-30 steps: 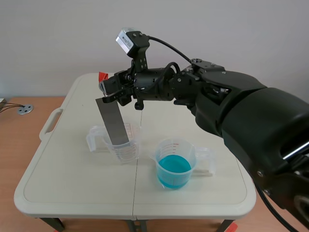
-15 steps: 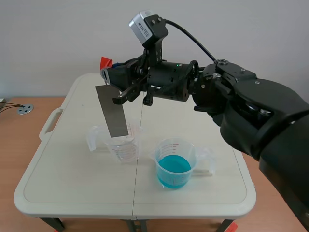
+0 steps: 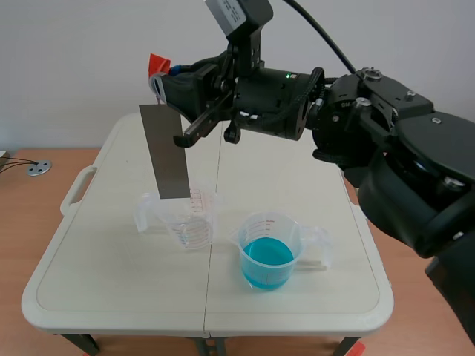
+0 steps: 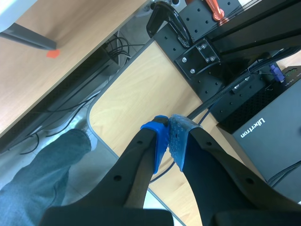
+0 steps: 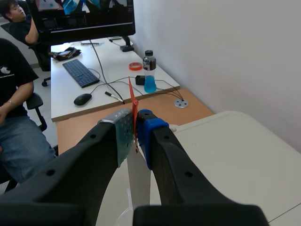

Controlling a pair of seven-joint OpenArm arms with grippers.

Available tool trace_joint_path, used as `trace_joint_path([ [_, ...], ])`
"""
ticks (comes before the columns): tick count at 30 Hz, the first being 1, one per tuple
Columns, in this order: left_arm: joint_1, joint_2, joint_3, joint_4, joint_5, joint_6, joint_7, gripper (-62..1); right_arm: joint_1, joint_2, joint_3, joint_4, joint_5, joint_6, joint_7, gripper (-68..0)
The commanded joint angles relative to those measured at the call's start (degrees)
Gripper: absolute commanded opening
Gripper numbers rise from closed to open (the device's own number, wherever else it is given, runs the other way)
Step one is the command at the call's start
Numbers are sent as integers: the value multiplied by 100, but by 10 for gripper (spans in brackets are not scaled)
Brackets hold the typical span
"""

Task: Hold the metal plate by the orange handle, dip it into the blue solution, take it out and point at it, then put the plate back in the beaker on the left.
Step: 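Move the plate over the blue solution, then point at the plate with the left hand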

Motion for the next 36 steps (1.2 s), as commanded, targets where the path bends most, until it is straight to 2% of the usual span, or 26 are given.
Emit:
trace_joint_path([
  [1, 20, 28, -2, 70, -15, -37, -33, -582, 26, 13, 105, 243, 98, 4, 26, -660],
  [23, 9, 26, -4, 72, -13, -55, -120, -582, -807, 22, 942, 2210, 83, 7, -1021, -660],
  [28, -564, 26, -2, 70, -15, -57, -118, -582, -1154, 96, 1082, 2785, 83, 4, -1075, -660],
  [36, -1373, 26, 9, 72, -15, -103, -116, -582, -1812, 94, 1650, 3556, 87, 9, -1137, -660],
])
